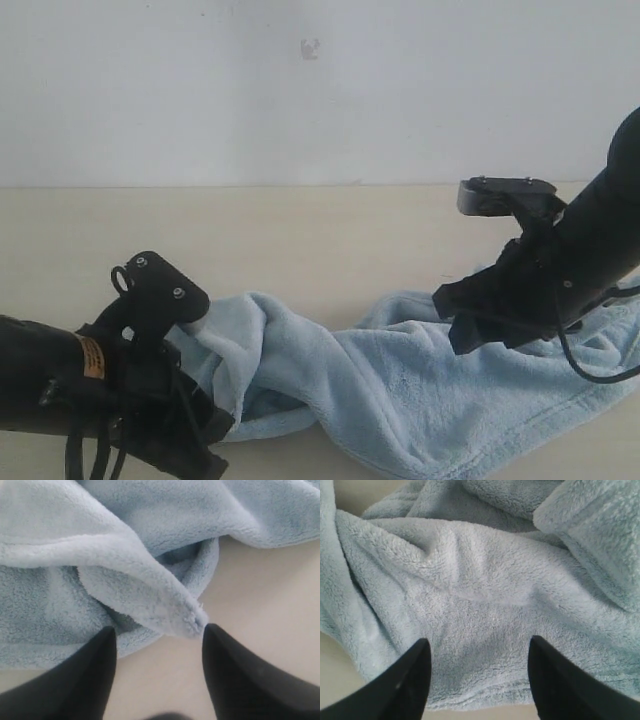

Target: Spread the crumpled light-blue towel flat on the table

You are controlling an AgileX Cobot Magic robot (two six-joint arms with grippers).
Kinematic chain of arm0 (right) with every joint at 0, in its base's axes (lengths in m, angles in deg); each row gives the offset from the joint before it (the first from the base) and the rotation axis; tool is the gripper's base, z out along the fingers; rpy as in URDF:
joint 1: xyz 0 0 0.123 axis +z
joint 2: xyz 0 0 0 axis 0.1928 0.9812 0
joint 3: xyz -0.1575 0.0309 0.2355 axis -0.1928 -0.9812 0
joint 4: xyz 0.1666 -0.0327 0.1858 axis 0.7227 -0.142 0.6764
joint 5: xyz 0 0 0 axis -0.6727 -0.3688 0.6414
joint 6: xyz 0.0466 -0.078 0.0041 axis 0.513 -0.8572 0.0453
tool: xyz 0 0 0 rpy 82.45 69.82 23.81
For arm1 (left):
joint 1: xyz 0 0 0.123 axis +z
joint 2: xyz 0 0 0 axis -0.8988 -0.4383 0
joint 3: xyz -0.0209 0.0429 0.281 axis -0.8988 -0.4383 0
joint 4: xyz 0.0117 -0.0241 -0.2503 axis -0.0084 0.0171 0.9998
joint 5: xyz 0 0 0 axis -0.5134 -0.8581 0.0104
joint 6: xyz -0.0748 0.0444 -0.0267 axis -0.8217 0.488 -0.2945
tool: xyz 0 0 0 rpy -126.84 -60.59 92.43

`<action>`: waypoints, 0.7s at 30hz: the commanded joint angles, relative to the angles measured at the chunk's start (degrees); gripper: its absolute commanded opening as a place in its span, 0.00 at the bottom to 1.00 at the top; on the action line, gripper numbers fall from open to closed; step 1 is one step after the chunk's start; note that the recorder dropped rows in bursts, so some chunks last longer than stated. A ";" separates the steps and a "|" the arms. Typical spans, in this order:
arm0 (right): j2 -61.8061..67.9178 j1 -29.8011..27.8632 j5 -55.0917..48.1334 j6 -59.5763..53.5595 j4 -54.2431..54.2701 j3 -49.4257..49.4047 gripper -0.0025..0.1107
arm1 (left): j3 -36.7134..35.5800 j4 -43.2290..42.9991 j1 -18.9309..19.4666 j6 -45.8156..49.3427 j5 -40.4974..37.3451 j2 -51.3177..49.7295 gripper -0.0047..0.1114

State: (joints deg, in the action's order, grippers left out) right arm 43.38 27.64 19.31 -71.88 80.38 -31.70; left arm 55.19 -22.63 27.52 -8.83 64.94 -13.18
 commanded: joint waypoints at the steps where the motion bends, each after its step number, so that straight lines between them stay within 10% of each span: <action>1: -0.03 0.00 2.30 -0.12 1.11 -0.13 0.51 | 0.37 0.96 -0.26 4.98 1.94 -2.27 0.55; 11: 0.17 0.00 3.62 -0.12 1.24 -0.13 0.51 | 3.88 1.68 -0.26 -0.46 4.10 -6.37 0.66; 21: 0.17 0.00 3.59 -0.24 1.24 -0.13 0.51 | 4.23 -0.95 -0.14 2.12 2.82 -6.86 0.08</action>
State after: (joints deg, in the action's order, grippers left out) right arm 43.48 27.64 22.64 -71.77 81.65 -31.70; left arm 59.06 -21.78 27.52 -8.08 67.90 -21.15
